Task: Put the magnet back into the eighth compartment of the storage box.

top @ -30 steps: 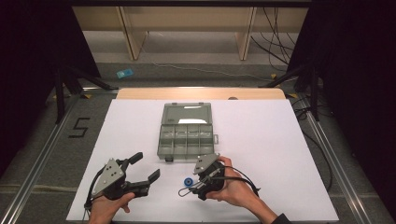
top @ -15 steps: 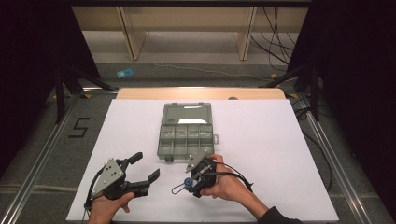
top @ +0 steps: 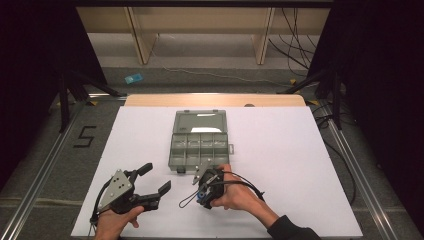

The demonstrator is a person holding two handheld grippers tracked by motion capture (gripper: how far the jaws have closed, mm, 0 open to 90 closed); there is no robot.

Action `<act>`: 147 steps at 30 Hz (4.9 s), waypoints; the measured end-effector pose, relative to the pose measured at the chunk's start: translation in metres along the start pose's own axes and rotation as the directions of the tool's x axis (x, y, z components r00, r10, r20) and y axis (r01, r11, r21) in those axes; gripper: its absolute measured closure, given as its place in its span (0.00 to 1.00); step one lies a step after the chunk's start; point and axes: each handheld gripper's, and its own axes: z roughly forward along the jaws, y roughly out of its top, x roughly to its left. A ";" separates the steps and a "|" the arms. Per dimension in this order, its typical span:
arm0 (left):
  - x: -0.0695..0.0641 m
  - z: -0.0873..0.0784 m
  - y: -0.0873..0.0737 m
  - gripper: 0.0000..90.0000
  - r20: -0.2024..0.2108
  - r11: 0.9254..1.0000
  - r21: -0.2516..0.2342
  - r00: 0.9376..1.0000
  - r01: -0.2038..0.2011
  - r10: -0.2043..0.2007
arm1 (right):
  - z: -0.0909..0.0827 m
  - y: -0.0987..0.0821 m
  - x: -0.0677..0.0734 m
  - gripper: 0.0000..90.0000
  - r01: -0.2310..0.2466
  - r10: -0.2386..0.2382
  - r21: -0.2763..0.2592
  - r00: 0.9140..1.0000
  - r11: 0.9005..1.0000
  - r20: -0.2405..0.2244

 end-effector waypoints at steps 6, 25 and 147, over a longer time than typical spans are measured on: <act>0.000 0.000 0.000 0.18 -0.001 1.000 0.000 1.000 0.000 0.000 | 0.003 0.004 0.000 0.42 0.018 -0.018 0.020 1.000 1.000 -0.010; 0.000 0.000 0.000 0.18 0.001 1.000 0.001 1.000 -0.001 0.001 | 0.011 0.009 -0.003 0.59 0.006 -0.004 0.071 1.000 0.997 -0.031; 0.000 -0.001 0.001 0.18 -0.001 1.000 -0.005 1.000 0.002 -0.002 | -0.071 -0.020 -0.077 0.69 -0.144 0.177 -0.170 0.965 0.975 0.195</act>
